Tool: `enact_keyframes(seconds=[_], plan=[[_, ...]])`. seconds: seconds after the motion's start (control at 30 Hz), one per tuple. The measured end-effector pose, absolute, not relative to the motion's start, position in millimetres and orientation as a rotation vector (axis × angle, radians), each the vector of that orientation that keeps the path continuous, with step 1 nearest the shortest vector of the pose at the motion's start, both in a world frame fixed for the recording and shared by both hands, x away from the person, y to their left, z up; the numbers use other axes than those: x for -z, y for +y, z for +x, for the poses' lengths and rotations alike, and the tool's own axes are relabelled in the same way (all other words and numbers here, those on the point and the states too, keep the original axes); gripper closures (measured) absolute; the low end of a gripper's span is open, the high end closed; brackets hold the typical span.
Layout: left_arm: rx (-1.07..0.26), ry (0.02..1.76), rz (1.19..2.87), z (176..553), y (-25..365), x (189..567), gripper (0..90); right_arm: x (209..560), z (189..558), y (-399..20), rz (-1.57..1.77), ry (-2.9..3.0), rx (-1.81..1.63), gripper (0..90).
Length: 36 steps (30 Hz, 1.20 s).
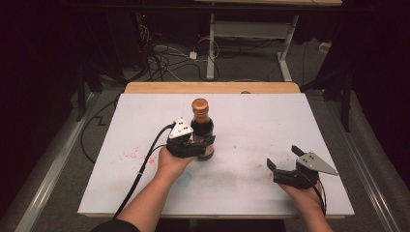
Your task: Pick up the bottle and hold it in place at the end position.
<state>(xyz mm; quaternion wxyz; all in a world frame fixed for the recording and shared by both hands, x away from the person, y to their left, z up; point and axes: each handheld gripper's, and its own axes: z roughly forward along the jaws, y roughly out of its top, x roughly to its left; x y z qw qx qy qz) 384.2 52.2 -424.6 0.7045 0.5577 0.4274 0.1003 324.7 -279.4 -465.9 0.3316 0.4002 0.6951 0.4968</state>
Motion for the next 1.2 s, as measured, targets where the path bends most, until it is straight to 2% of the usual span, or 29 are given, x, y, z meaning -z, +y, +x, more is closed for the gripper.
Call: enact_keyframes(seconds=[0.47, 0.87, 0.9, 0.93, 1.1, 1.13, 1.2], plan=[[-0.178, 0.918, 1.269, 396, 28, 429, 28.8, 464, 324, -281, 1.036, 1.812, -1.3, 0.3], [-0.162, 0.895, 1.317, 394, 24, 437, 28.7, 465, 324, -281, 1.039, 1.812, -1.297, 0.3], [-0.182, 0.842, 1.421, 393, 30, 439, 28.6, 465, 324, -281, 1.038, 1.813, -1.297, 0.3], [-0.185, 0.839, 1.431, 393, 31, 439, 28.6, 465, 324, -281, 1.036, 1.814, -1.295, 0.3], [-0.175, 0.833, 1.406, 392, 32, 440, 28.4, 465, 324, -280, 1.032, 1.821, -1.297, 0.3], [-0.157, 0.871, 1.328, 391, 27, 440, 28.4, 465, 324, -280, 1.034, 1.822, -1.298, 0.3], [-0.155, 0.874, 1.294, 391, 26, 440, 28.3, 465, 324, -279, 1.035, 1.825, -1.302, 0.4]])
